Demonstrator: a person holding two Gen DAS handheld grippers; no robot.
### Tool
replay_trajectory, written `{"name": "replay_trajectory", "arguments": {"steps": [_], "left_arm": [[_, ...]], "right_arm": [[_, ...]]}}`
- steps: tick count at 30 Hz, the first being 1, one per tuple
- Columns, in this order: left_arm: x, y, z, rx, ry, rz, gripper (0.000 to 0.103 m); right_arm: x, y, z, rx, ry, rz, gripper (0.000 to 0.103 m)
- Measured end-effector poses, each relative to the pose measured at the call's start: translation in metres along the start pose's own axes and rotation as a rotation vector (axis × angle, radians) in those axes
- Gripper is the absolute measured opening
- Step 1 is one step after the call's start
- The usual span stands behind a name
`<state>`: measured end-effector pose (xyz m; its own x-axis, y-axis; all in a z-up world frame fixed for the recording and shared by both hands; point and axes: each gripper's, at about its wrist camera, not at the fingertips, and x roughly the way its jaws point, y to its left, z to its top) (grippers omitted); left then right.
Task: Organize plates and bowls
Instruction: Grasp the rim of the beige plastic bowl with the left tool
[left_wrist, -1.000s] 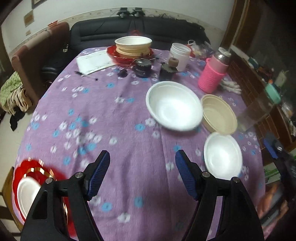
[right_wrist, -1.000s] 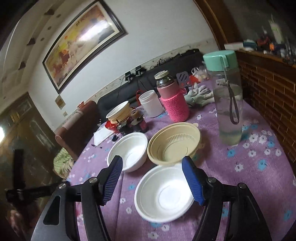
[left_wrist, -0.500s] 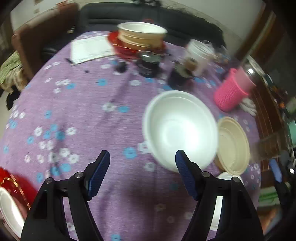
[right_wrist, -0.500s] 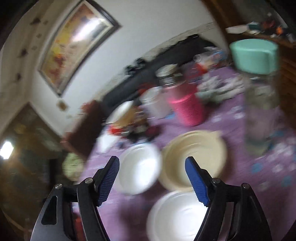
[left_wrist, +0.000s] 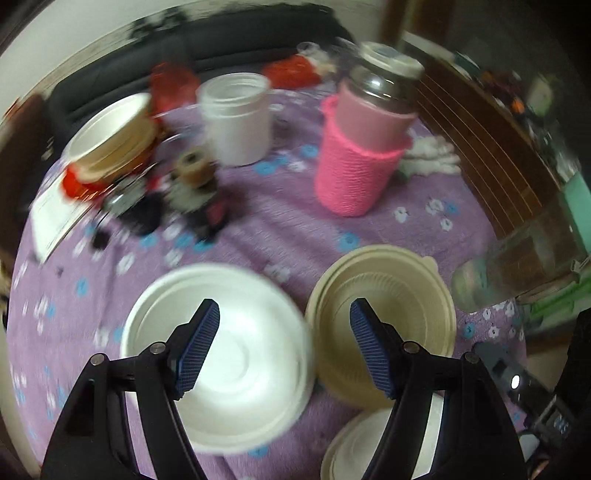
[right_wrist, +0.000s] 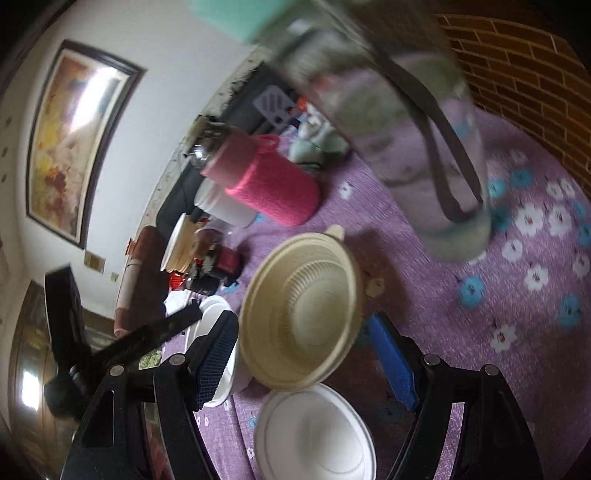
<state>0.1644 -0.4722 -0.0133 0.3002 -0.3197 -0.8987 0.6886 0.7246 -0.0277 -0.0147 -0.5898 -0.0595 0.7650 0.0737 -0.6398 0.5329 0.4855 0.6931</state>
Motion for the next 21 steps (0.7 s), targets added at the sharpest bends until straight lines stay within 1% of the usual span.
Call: {"name": "replay_trajectory", "arguments": {"steps": [1,2,5,8,10,11,13,17,20,21], "left_arm": [[0.007,-0.005,0.007,0.038,0.0,0.014,0.073],[0.01,-0.007,0.01,0.052,0.002,0.022,0.073],[0.027,-0.015,0.021,0.107,0.033,0.014,0.073],[0.044,-0.022,0.027,0.16,0.075,0.004,0.073],[0.048,-0.028,0.028,0.193,0.083,-0.016,0.073],[0.049,-0.031,0.029,0.209,0.089,-0.047,0.073],[0.053,-0.034,0.028,0.228,0.113,-0.08,0.073],[0.067,-0.039,0.021,0.264,0.166,-0.075,0.072],[0.068,-0.039,0.016,0.262,0.177,-0.125,0.072],[0.066,-0.04,0.014,0.271,0.177,-0.127,0.068]], "right_arm": [[0.002,-0.002,0.0,0.014,0.008,0.002,0.076],[0.004,-0.005,0.0,0.03,0.012,0.005,0.076],[0.008,-0.012,0.0,0.062,0.012,-0.004,0.076],[0.015,-0.015,-0.001,0.088,0.035,0.03,0.076],[0.018,-0.014,-0.001,0.087,0.039,0.033,0.076],[0.019,-0.014,-0.001,0.083,0.039,0.023,0.075],[0.021,-0.014,-0.002,0.089,0.045,0.025,0.074],[0.025,-0.017,-0.002,0.11,0.061,0.03,0.073],[0.029,-0.019,-0.004,0.119,0.076,0.037,0.073],[0.031,-0.02,-0.005,0.13,0.083,0.045,0.074]]}}
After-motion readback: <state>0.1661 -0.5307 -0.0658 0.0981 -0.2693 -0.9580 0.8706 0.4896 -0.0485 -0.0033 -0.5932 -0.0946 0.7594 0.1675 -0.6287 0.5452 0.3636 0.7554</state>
